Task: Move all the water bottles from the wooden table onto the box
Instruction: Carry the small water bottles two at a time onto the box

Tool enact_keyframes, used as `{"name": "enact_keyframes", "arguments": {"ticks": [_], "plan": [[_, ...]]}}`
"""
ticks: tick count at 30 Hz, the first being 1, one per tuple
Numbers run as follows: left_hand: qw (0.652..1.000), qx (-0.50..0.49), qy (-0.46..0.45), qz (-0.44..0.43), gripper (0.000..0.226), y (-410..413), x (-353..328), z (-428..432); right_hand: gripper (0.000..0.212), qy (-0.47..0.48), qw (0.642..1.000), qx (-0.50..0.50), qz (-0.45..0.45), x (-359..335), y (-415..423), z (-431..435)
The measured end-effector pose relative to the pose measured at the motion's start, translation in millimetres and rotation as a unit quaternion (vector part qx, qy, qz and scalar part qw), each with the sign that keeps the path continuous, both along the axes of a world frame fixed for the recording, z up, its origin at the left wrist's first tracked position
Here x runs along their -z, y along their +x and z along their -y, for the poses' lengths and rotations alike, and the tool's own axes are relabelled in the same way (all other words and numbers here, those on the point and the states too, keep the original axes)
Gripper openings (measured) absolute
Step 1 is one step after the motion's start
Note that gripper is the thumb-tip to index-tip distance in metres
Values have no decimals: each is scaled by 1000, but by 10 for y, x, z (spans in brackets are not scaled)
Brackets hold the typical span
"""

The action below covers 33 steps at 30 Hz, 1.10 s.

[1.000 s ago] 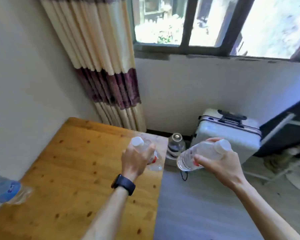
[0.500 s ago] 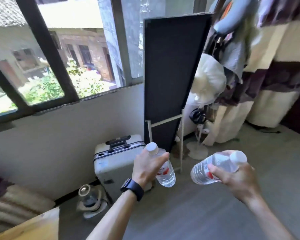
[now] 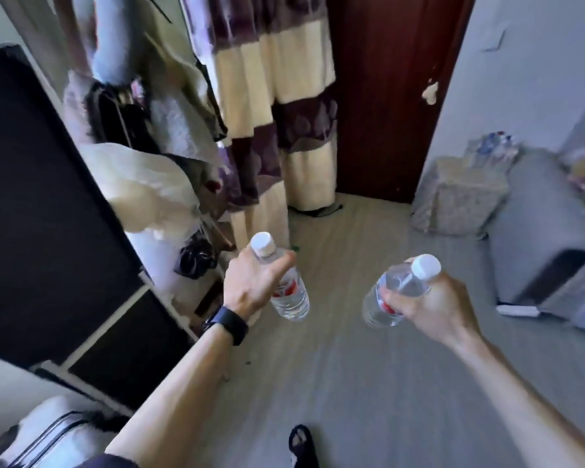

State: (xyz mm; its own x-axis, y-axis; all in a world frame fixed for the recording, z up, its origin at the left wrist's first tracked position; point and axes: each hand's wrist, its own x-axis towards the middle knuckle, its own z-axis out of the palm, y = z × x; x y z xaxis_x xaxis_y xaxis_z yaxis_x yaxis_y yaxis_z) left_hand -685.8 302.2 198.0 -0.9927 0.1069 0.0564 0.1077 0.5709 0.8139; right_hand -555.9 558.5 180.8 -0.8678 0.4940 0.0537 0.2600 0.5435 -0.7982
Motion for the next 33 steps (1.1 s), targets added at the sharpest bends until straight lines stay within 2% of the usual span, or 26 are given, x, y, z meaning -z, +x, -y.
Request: {"name": "enact_keyframes", "arguments": {"ticks": [8,12,15,20,23,31,33], "plan": [[990,135,34,-2,41,-1341,-247,-1546,22,14,993,111,-38,-244,-851,-1194],[984,177,25,-3,35,-1982,-348,-2314,28,7,979,193,-70,-189,-1249,-1879],[976,216,13,4,32,-2358,-324,-2918,47,-19,969,231,-82,-75,-1489,-2413],[964,265,-1,16,34,-2902,-166,-4014,42,-38,964,247,-88,7,-1965,-3369],[964,267,1,23,31,-3202,-70,-4683,30,-55,964,244,-90,25,-2314,-3949],[973,219,4,69,31,-4078,118,-6182,62,-38,966,253,-46,42,-3212,-5504],[974,213,-3,79,31,-4312,194,-6443,64,-43,967,248,-32,72,-3435,-5820]]}}
